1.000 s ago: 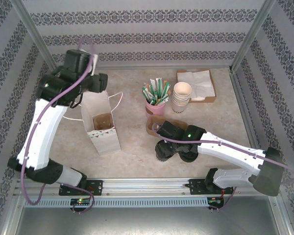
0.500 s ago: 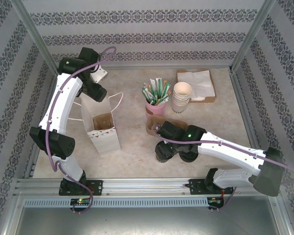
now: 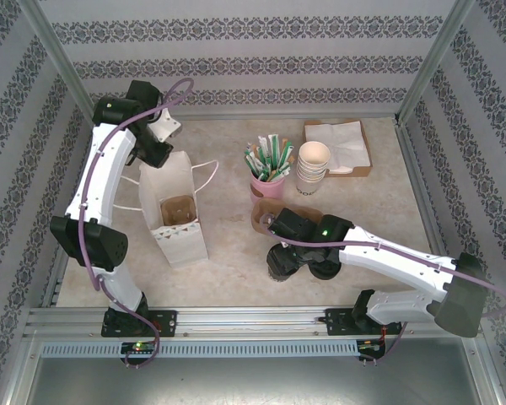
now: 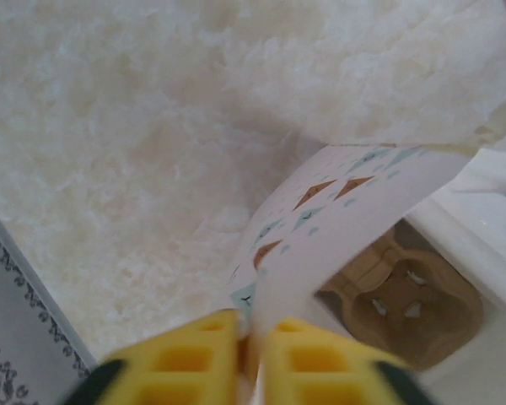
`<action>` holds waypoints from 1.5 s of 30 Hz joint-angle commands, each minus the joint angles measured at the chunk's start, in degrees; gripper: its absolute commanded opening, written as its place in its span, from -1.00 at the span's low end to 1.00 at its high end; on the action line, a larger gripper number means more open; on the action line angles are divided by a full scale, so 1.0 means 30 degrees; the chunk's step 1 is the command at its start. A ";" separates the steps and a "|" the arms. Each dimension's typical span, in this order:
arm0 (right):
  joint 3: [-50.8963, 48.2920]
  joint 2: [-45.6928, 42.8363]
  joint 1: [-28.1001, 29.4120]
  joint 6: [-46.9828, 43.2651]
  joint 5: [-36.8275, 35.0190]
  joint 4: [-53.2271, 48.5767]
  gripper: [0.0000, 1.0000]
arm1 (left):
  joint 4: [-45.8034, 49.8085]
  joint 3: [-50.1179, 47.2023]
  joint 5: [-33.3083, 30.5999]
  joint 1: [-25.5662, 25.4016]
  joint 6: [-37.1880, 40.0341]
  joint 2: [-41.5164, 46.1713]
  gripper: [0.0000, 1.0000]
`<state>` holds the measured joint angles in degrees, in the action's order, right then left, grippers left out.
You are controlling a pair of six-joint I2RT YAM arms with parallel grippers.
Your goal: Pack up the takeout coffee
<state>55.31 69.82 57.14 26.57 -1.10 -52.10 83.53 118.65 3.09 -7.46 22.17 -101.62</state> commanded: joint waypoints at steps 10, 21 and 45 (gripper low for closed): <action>0.0227 0.0149 0.0156 -0.0301 -0.0581 -0.1260 0.19 | -0.0328 -0.1102 0.5300 0.0130 -0.4571 0.1511 -1.00; -0.0197 -0.0619 -0.0163 0.0252 -0.1249 -0.1663 0.19 | -0.1803 -0.2879 0.7583 0.0117 -1.1068 0.1328 -1.00; -0.0624 -0.1351 -0.0676 0.0167 -0.1264 -0.1663 0.19 | -0.5180 -0.2022 0.8224 0.0086 -1.4333 0.1028 0.04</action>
<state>53.71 66.78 55.59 26.81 -3.81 -55.53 65.45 107.57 24.45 -7.49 -25.52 -97.08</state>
